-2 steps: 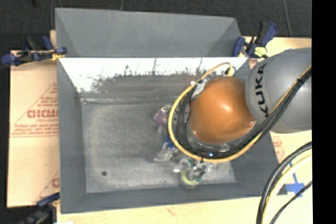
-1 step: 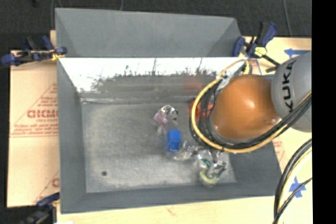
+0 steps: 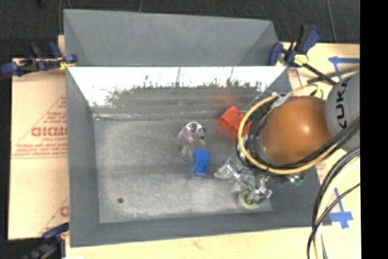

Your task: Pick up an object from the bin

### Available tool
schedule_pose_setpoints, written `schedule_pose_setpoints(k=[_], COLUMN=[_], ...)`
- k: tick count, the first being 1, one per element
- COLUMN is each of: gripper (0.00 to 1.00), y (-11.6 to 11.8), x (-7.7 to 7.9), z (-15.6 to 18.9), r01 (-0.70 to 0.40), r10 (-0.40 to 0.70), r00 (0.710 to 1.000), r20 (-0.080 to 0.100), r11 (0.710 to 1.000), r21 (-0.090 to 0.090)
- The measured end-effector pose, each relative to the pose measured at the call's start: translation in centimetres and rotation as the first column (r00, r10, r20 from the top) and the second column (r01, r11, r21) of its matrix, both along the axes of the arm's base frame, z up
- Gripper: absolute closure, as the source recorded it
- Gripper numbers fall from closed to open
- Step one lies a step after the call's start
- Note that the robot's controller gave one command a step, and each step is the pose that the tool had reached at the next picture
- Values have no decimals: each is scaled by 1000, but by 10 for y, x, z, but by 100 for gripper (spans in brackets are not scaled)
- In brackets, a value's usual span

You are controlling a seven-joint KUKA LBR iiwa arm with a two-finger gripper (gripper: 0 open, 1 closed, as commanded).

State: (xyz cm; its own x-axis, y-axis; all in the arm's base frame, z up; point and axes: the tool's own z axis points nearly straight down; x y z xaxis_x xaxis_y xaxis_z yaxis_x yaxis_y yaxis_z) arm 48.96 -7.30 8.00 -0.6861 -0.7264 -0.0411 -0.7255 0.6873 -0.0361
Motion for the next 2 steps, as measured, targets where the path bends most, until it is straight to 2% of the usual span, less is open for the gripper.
schedule_pose_setpoints(k=[1, 2], gripper=[0, 100], y=[-29, -37], x=[2, -8], z=[-1, -1], r01=[206, 212], r10=[-206, -212], r00=[979, 976], r20=[-4, -46], r11=[978, 977], r21=[11, -12])
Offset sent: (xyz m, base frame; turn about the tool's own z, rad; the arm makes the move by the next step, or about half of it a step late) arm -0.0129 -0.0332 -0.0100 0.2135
